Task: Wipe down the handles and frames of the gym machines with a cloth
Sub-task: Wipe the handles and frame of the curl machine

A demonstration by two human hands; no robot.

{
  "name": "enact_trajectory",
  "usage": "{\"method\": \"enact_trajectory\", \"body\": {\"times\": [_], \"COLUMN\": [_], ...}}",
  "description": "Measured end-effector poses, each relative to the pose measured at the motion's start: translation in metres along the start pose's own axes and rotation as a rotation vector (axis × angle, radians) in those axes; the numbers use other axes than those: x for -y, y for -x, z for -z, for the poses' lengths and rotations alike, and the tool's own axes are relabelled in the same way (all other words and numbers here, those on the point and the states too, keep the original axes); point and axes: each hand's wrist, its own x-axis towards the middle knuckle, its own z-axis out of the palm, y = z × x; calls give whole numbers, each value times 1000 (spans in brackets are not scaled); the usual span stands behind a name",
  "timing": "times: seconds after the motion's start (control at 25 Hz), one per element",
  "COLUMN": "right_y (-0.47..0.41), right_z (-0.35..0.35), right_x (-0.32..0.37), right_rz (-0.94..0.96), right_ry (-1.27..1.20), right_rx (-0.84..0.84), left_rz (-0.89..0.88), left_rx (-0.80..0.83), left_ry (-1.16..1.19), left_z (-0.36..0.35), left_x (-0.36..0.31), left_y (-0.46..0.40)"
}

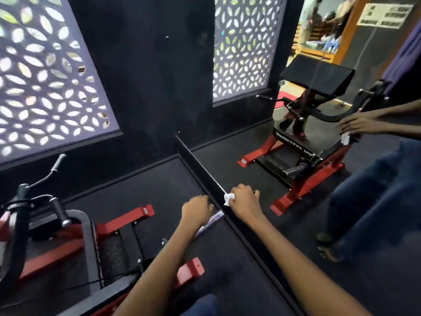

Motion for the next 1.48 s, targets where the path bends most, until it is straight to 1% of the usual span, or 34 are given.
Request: {"method": "enact_trajectory", "body": {"times": [0.12, 0.28, 0.44, 0.56, 0.72, 0.8, 1.04, 1.24, 1.36, 1.48], "right_y": [-65, -164, -248, -308, -355, -368, -406, -436, -446, -445], "right_z": [-3, -10, -12, -16, -32, -42, -78, -101, -108, -112], "right_x": [-2, 10, 44, 81, 142, 171, 266, 319, 345, 366], "right_rz": [80, 183, 306, 440, 596, 672, 945, 1175, 1273, 1325], "right_ry": [22, 12, 53, 58, 54, 59, 26, 86, 77, 72], "right_rx": [26, 54, 118, 139, 196, 236, 379, 458, 498, 514], "left_rz": [81, 184, 307, 415, 602, 684, 1004, 1277, 1380, 1436], "left_rx": [5, -21, -70, -108, -123, -140, -187, -203, -218, -199], "left_ry": [3, 31, 77, 86, 114, 121, 166, 222, 219, 202], "left_z": [-2, -1, 15, 31, 49, 54, 58, 71, 83, 91], "left_x": [8, 35, 68, 101, 150, 172, 239, 258, 267, 277], "left_y": [-54, -136, -203, -238, -250, -249, -242, -248, -251, -248]}}
